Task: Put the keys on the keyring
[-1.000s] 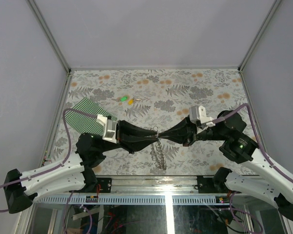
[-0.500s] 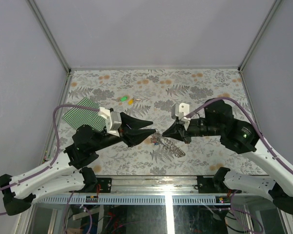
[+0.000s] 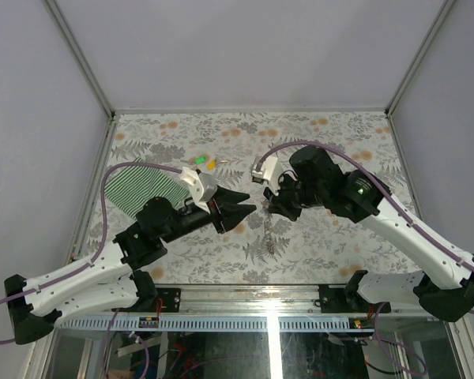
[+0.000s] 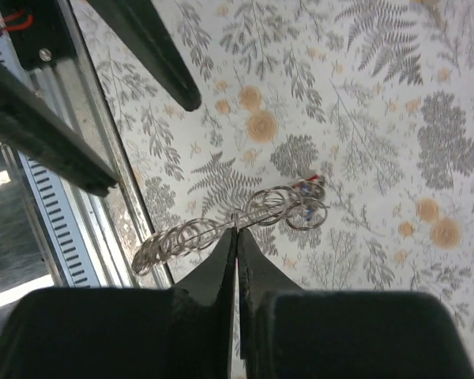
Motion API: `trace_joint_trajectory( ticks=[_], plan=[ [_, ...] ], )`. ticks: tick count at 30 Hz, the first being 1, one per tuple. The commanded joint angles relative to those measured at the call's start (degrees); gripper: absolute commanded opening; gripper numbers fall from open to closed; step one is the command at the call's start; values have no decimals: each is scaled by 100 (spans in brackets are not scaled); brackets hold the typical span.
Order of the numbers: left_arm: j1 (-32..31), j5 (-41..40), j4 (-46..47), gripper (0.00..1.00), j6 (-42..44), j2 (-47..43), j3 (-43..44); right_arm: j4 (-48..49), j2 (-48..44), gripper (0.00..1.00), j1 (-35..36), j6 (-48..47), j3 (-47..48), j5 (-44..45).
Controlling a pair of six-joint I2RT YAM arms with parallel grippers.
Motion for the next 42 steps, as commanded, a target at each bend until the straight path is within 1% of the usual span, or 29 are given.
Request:
trace_joint_trajectory(
  ticks=[1, 6, 9, 12, 16, 22, 29, 32, 36, 42],
  plan=[
    [1, -147, 111, 35, 35, 43, 143, -360, 184, 0, 14, 159, 504, 404],
    [2, 72, 228, 29, 332, 13, -74, -751, 434, 0, 13, 189, 759, 338],
    [4, 298, 377, 28, 464, -17, -245, -727, 410, 0, 20, 80, 744, -141],
    [1, 755, 496, 28, 612, 10, -306, -543, 240, 0, 21, -89, 599, -742],
    [1, 1323, 371, 29, 849, 130, -209, -327, -11, 0, 18, -274, 455, -1403],
    [8, 1510, 99, 29, 989, 253, -18, -184, -215, 0, 16, -480, 310, -1871],
    [1, 1568, -41, 25, 1037, 265, 88, 74, -377, 0, 21, -485, 165, -2113],
    [8, 1780, -42, 24, 1016, 280, 121, 87, -370, 0, 21, -463, 136, -2111],
    [3, 2020, 19, 24, 934, 284, 119, 113, -365, 0, 19, -439, 108, -2103],
    [8, 1933, -62, 25, 877, 294, 139, 138, -419, 0, 21, -443, 113, -1994]
  ],
)
